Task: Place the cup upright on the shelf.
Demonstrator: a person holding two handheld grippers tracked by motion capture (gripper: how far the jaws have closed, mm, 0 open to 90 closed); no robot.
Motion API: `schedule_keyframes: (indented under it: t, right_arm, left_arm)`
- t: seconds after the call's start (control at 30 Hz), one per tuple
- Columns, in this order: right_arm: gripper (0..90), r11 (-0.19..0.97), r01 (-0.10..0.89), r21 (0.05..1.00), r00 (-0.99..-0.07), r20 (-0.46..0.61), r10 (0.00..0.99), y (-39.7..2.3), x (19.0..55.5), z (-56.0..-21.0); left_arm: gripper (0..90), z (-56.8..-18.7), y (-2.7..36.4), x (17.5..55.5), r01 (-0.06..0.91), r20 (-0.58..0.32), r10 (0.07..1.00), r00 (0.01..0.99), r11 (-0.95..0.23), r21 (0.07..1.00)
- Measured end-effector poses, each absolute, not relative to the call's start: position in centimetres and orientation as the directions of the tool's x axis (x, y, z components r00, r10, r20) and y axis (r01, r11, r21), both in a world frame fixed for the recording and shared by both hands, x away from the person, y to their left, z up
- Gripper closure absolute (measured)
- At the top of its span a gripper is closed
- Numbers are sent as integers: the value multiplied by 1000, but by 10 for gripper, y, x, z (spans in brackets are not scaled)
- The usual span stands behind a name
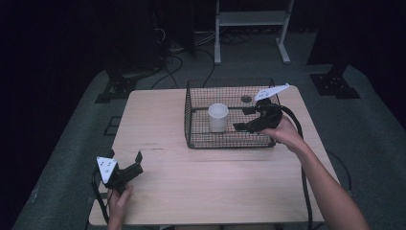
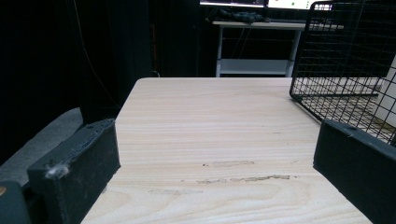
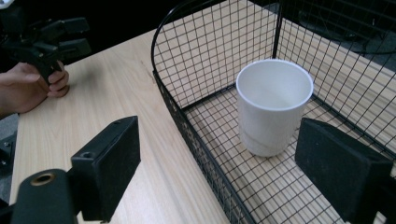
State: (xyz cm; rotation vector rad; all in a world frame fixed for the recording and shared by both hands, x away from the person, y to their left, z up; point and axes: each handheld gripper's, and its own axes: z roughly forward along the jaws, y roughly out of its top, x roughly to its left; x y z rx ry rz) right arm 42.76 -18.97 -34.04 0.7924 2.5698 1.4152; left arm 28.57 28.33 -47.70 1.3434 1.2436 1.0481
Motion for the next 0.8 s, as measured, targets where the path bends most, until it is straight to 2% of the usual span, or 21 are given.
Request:
schedule_keyframes:
  t: [0.8]
  right_arm:
    - [141,443,399,803,-860,161,484,-214,399,-364]
  left_arm:
    - [0,-477,282,285,141,-16,995,103,2,990]
